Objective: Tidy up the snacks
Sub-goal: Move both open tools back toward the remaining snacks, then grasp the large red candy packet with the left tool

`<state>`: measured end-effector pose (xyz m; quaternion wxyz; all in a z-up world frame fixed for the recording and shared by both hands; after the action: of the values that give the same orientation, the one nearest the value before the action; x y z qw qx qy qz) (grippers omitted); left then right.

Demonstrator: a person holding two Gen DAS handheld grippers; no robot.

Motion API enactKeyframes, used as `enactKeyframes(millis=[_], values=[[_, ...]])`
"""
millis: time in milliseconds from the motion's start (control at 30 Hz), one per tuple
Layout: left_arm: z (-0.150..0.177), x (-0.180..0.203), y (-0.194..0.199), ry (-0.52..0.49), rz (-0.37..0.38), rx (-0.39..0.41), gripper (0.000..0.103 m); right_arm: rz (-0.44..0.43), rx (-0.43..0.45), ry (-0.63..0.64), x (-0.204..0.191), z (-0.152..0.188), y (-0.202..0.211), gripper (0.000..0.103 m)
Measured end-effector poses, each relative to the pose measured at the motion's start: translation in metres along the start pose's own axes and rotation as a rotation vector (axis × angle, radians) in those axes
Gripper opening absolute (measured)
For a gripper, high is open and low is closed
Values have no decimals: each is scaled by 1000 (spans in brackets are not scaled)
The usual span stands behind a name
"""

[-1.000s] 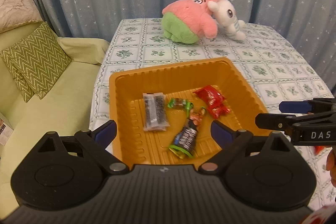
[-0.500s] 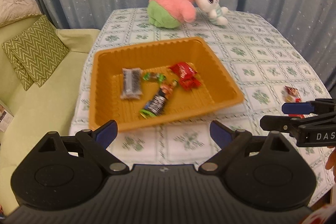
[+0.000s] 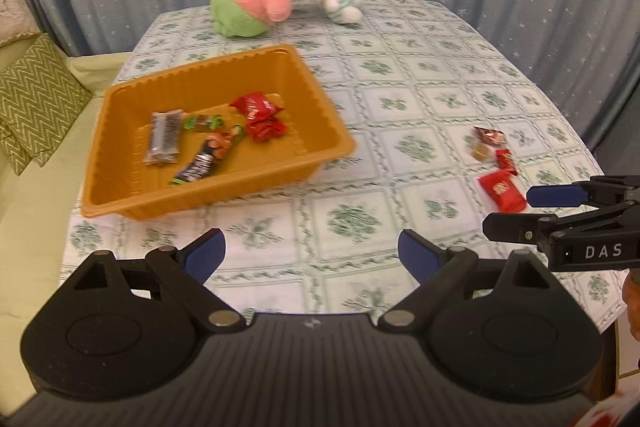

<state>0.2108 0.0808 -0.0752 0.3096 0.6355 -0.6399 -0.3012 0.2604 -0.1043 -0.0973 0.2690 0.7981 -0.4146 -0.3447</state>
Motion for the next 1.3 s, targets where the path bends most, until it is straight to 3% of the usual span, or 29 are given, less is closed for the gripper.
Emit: enactKeyframes(millis=[367, 833, 1000, 1300], values=[[6, 64, -12, -57, 77, -1, 89, 61, 3, -52, 59, 19, 25, 78], [-4, 153, -53, -173, 176, -19, 78, 143, 25, -149, 133, 33, 55, 78], [-10, 175, -72, -179, 213, -36, 70, 166, 25, -178, 154, 36, 58, 77], [-24, 201, -107, -184, 212, -53, 64, 192, 32, -203, 182, 32, 57, 77]])
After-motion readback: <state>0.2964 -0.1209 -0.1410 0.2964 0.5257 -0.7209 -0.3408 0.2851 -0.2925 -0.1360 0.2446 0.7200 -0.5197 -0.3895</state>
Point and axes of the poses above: each gripper's, at about its wrist camera, not at the fingertips, and y roughly against the way its jaws point, x to its right, z to its underside, the point moved 6 cm from there along -y, roughly the way its jaws point, and after that the axes turned 1 degree about x, right-handed, at the moved point
